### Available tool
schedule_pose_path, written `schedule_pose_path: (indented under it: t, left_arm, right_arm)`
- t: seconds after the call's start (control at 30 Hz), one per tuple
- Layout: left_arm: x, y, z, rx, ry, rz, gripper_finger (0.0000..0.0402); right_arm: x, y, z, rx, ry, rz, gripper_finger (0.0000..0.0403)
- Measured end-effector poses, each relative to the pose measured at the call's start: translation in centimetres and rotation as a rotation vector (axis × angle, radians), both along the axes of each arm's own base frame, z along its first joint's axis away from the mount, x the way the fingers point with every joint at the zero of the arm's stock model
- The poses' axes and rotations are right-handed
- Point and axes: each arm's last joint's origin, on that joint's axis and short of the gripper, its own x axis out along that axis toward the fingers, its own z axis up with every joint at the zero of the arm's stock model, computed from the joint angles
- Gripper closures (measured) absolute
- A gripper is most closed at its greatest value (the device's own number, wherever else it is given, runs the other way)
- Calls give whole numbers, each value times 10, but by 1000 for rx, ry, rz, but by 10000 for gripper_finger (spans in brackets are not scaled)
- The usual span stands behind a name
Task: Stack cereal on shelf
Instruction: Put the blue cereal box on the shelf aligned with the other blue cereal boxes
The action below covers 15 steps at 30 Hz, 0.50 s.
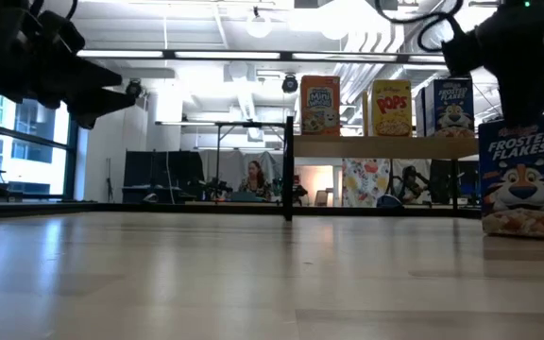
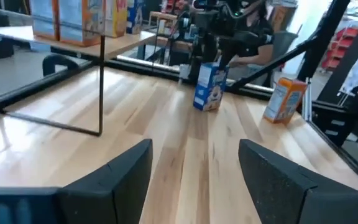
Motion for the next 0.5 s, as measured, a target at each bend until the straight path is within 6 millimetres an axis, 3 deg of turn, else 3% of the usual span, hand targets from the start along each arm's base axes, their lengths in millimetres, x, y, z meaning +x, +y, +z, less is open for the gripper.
schedule_pose_path:
  t: [0.2,0.5]
  left_arm:
    - [-1,-2,23,101,-84,-40,177]
    - [-2,-2,23,54,-36,42,191]
  right_arm:
    - [1,-1,17,-27,-17,-8,146]
    - [3,1,16,13,-11,-37,146]
